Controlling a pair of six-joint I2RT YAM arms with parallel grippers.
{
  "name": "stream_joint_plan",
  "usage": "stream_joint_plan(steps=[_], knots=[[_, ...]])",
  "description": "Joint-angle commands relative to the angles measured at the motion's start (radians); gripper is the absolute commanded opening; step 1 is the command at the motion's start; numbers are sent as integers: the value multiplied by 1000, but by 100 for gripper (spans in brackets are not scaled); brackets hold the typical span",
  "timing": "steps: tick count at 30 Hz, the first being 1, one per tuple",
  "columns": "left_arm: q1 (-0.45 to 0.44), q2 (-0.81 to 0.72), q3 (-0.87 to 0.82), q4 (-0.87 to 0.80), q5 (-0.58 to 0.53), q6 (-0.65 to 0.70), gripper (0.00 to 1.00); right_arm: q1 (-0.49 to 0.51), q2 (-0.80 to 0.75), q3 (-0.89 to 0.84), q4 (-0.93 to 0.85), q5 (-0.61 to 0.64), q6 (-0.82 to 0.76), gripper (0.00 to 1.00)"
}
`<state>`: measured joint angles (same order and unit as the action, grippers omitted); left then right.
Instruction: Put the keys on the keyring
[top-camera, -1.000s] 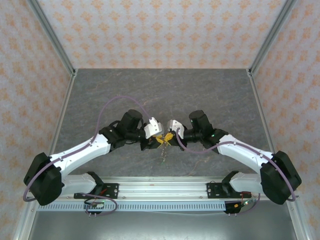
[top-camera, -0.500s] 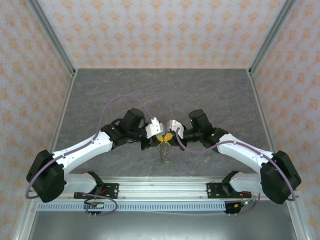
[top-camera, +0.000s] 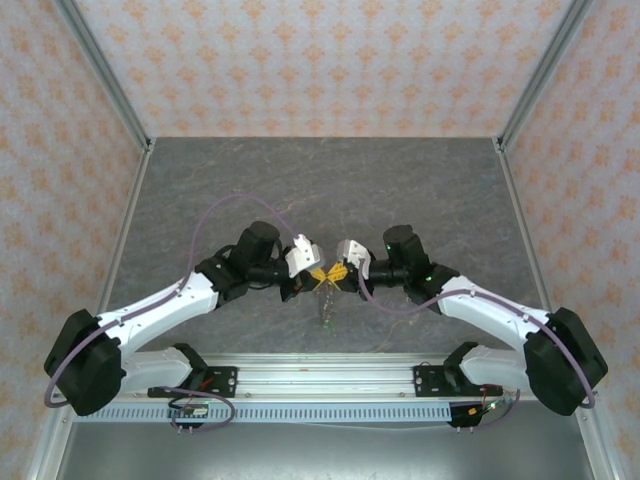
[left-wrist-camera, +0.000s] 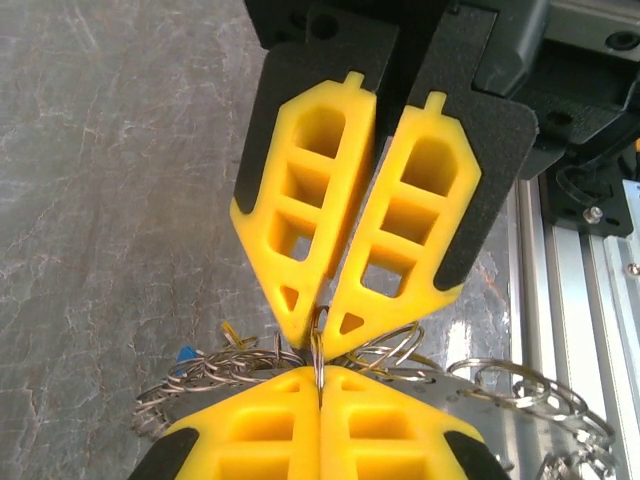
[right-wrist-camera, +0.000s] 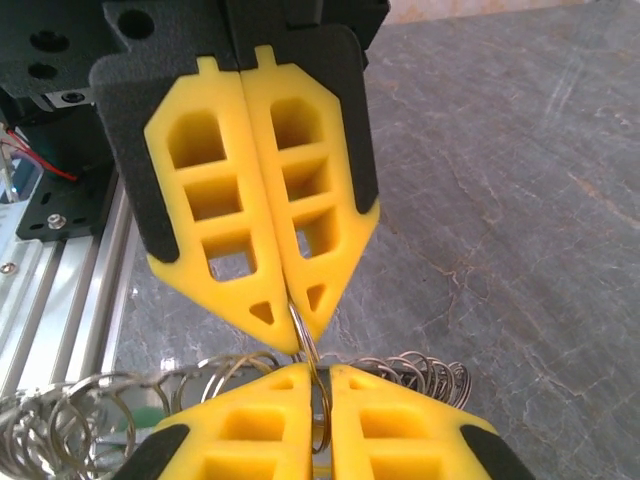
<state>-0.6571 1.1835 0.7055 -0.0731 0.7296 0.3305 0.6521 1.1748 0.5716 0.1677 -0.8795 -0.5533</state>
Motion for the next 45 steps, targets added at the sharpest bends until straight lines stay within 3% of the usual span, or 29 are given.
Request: stream_joint_plan(steps=[1,11,17,19,22,30,34,40,45], knots=[[11,-42,-37,204,55,-114,0,-2,-2,-53,155,31,86,12],[12,-59,-115,411,67,-232,0,-1,80,-84,269,15,149,17],[11,-55,-123,420,56,-238,0,-2,126,-80,375,-48,242,19],[12,-56,-120,390,40,-223,0,-2,116,-66,338,-39,238,10],[12,-64,-120,358,13,-202,0,-2,84,-42,210,24,163,7],[12,-65,-80,178,-53,-94,0,-2,-69,-39,104,166,89,24],[11,-62,-65,139,-63,-70,0,-2,-125,-48,73,251,55,27],[11,-68,-39,68,-121,-40,0,-1,-139,-59,62,283,62,27],[14,-85,15,-98,-209,56,0,-2,-141,-61,91,303,93,27]])
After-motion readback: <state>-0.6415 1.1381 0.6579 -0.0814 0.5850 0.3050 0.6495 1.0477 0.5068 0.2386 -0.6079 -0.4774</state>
